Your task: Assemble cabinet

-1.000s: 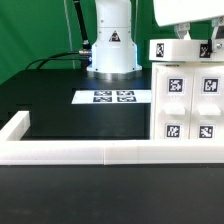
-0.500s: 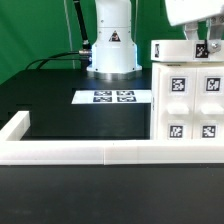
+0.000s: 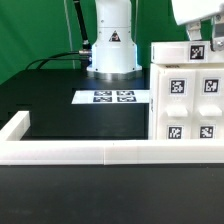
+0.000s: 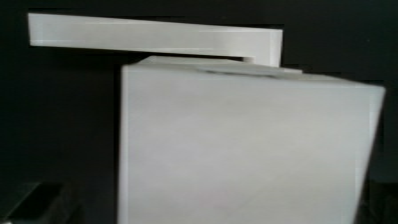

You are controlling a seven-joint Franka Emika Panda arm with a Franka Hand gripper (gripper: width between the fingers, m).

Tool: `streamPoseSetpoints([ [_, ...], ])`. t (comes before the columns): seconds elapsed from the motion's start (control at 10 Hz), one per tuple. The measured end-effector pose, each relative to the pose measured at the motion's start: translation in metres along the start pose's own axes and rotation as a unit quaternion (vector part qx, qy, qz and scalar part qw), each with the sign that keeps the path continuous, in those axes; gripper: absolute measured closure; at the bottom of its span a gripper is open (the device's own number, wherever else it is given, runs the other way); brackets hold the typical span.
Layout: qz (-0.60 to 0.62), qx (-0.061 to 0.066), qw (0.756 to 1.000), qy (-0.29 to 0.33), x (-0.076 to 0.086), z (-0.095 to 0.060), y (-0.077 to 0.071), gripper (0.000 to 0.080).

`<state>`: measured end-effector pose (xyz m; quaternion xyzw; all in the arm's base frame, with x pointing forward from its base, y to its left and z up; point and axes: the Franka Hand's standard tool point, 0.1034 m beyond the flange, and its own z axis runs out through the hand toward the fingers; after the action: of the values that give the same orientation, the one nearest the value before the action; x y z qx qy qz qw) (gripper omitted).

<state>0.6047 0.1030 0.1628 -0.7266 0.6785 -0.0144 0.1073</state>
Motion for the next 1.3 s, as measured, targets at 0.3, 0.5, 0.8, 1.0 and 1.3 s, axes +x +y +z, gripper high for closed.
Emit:
streamPoseSetpoints([
  [0.3, -0.012, 0.007, 1.0, -0.015, -0.003, -0.019, -0.005, 0.0002],
  [0.5, -0.007, -0.002, 1.0, -0.026, -0.004, -0.025, -0.007, 0.0002],
  [0.8, -0.115, -0.003, 0.993, -0.01, -0.008, -0.022, -0.008, 0.0002],
  [1.0, -0.288, -0.006, 0.958, 0.003, -0.014, -0.022, -0.009, 0.0002],
  [1.3, -0.468, -0.022, 0.884, 0.0, -0.019, -0.019, -0.005, 0.0002],
])
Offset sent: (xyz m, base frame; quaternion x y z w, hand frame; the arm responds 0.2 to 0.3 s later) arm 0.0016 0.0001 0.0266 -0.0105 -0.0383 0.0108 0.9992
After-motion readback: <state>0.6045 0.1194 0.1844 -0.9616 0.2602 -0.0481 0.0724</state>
